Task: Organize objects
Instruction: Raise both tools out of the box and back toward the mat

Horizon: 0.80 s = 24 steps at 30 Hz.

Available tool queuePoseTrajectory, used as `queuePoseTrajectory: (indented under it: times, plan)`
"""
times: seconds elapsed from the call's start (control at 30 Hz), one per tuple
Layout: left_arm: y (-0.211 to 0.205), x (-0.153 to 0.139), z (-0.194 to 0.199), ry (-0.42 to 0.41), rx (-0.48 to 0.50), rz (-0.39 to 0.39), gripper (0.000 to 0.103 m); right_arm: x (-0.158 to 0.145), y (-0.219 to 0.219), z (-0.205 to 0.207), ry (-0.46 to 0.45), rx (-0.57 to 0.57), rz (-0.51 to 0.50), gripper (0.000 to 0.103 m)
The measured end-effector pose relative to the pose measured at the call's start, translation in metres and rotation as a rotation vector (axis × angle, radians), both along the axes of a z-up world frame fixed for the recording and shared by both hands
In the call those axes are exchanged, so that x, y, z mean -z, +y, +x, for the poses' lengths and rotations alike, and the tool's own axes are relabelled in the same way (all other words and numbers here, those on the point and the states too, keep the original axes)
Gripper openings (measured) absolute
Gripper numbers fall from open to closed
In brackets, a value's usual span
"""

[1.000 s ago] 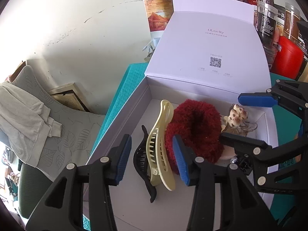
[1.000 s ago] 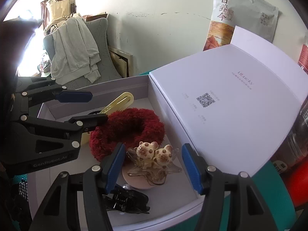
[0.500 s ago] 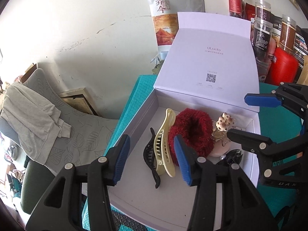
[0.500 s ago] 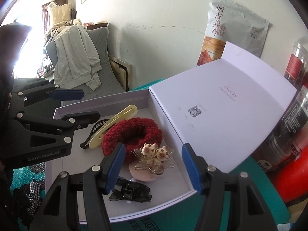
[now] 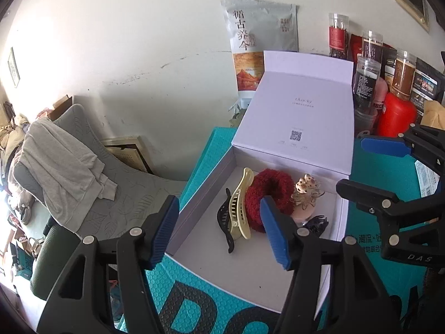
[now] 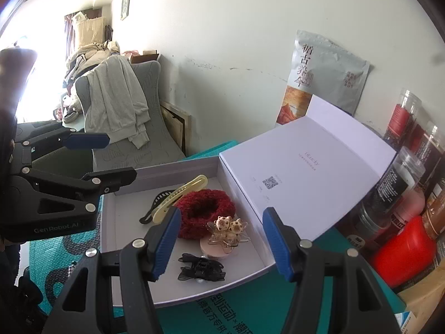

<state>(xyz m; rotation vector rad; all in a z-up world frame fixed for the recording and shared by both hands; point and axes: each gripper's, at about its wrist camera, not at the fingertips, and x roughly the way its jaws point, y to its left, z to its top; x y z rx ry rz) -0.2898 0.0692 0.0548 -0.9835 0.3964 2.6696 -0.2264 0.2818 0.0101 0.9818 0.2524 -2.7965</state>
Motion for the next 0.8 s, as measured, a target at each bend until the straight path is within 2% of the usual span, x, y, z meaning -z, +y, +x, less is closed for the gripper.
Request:
queuePoseTrajectory:
  times: [0.5, 0.8]
  plan:
    - [-0.025, -0.049, 0.083, 0.056, -0.051, 0.028, 0.066, -0.037, -0.015, 0.071, 0.075, 0.007, 0.019, 0.065]
    - [-0.034, -0.051, 0.13, 0.062, -0.058, 0.038, 0.071, -0.036, -0.024, 0.108, 0.077, 0.009, 0.013, 0.065]
